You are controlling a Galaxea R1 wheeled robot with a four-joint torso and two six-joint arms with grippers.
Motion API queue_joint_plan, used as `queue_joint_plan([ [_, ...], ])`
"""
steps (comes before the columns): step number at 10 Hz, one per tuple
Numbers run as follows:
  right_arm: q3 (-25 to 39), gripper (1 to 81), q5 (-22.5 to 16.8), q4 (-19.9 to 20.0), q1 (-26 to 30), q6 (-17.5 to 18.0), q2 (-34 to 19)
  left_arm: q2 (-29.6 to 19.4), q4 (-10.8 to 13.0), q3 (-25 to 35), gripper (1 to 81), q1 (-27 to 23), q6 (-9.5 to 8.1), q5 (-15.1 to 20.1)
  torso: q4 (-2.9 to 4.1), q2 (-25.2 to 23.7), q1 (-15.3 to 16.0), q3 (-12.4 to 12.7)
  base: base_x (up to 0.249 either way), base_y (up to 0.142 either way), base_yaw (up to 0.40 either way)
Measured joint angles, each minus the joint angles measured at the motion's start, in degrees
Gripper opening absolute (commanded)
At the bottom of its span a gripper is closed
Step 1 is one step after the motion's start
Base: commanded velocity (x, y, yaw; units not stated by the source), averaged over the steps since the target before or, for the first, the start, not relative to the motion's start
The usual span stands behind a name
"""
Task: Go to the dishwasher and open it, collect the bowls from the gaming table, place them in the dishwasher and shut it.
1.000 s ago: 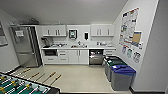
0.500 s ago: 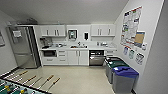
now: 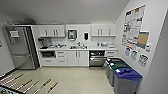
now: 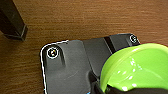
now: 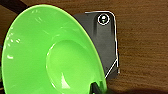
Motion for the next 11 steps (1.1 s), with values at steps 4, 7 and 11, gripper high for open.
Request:
queue_joint_plan([
  [4, 0.0, 1.0, -0.1, 0.0, 0.0, 0.0, 0.0, 0.1, 0.0, 0.0, 1.0, 0.0, -0.02, 0.1, 0.0, 0.0, 0.0, 0.0, 0.177, 0.0, 0.0],
  [7, 0.0, 1.0, 0.0, 0.0, 0.0, 0.0, 0.0, 0.0, 0.0, 0.0, 1.0, 0.0, -0.02, 0.1, 0.0, 0.0, 0.0, 0.0, 0.177, 0.0, 0.0],
  [11, 0.0, 1.0, 0.0, 0.0, 0.0, 0.0, 0.0, 0.1, 0.0, 0.0, 1.0, 0.0, 0.0, 0.1, 0.0, 0.0, 0.0, 0.0, 0.18, 0.0, 0.0],
])
